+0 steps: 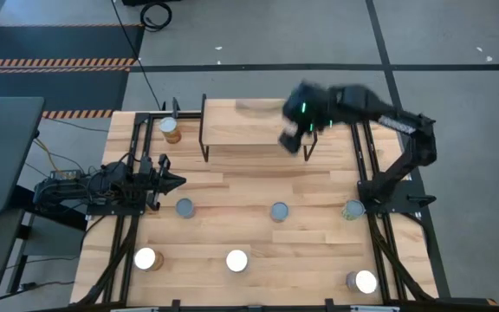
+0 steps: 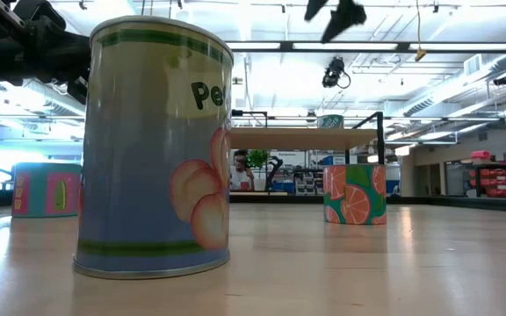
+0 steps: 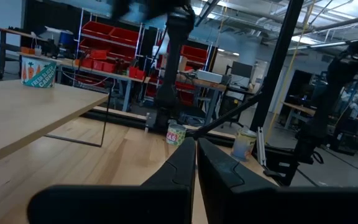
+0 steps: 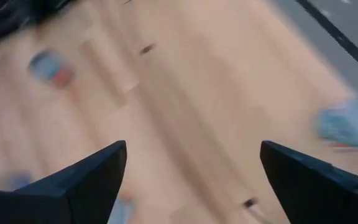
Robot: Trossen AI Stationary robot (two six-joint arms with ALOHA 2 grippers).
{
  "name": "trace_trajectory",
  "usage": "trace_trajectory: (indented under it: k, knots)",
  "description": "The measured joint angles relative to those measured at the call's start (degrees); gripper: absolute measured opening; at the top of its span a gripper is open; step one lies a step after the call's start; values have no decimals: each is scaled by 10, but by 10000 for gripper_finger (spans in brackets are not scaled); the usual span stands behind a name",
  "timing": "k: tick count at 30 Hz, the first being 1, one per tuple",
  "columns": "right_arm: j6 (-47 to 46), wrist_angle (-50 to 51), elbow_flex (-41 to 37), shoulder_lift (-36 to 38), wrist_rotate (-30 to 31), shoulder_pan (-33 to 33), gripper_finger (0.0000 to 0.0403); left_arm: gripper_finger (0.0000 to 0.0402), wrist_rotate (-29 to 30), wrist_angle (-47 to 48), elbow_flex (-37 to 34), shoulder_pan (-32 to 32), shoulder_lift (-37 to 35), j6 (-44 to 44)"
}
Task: Pick and place cans onto a shelf
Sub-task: Put the canned orange on the shelf
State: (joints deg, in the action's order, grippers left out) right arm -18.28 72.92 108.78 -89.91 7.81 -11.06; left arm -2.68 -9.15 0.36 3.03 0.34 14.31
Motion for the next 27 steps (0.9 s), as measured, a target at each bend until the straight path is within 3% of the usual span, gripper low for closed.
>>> trace_trajectory:
  k: [5, 11, 20, 27]
  knots:
    - [-15, -38, -85, 0, -18, 150, 398, 23, 0, 0, 0, 0, 0, 0]
    - [38, -129, -235, 0, -24, 248, 399, 23, 0, 0, 0, 0, 0, 0]
    - [116, -319, -418, 0, -52, 253, 400, 23, 0, 0, 0, 0, 0, 0]
    - [140, -372, -453, -37, -66, 232, 400, 23, 0, 0, 0, 0, 0, 0]
